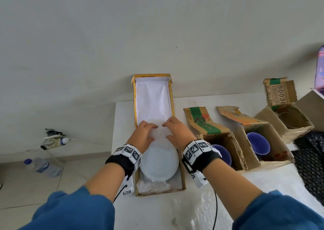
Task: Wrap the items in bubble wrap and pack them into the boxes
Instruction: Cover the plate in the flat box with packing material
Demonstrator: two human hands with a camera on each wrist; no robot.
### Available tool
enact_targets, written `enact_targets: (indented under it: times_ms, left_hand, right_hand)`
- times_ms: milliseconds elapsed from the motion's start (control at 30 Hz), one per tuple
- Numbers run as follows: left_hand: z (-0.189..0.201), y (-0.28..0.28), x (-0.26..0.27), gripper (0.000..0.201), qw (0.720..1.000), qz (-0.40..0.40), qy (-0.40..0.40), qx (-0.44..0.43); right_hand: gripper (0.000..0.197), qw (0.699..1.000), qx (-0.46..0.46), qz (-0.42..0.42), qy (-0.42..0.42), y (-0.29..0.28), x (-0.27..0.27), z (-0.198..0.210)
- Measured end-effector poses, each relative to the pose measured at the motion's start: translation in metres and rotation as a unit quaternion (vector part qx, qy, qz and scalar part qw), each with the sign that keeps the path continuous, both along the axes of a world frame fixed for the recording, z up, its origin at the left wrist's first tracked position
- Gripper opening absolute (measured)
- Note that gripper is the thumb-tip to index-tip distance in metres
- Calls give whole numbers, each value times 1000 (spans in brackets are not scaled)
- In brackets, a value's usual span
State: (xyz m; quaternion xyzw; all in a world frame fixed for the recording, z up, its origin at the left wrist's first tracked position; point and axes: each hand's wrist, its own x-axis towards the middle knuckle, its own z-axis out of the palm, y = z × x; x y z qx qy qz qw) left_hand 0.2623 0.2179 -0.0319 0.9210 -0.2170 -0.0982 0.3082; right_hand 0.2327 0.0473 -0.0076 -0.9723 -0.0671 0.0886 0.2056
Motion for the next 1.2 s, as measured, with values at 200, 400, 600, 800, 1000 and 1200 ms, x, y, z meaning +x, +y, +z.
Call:
enact_targets:
  times_ms: [200, 400, 600, 800, 1000, 1200]
  left_hand:
    - [-17, -8, 11, 44, 997, 7, -46, 58]
    - [-13, -11, 17, 24, 981, -39, -163, 96]
    - [-20, -3, 19, 29, 980, -128, -111, 107]
    - [-21, 3, 19, 52, 967, -174, -74, 172]
    - [-21, 0, 17, 49, 958, -164, -90, 218]
    - [-33, -1, 20, 25, 960, -136, -130, 208]
  right_hand:
    - [46, 980, -197, 15, -27, 8, -3, -7]
    - [30, 978, -207, 1, -33, 19, -4, -13]
    - [34, 993, -112, 2, 45, 16, 1, -12]
    - [45, 985, -127, 1, 118, 15, -1, -11]
    - [44, 993, -26, -53, 105, 31, -2, -13]
    - [53, 988, 32, -149, 18, 28, -22, -36]
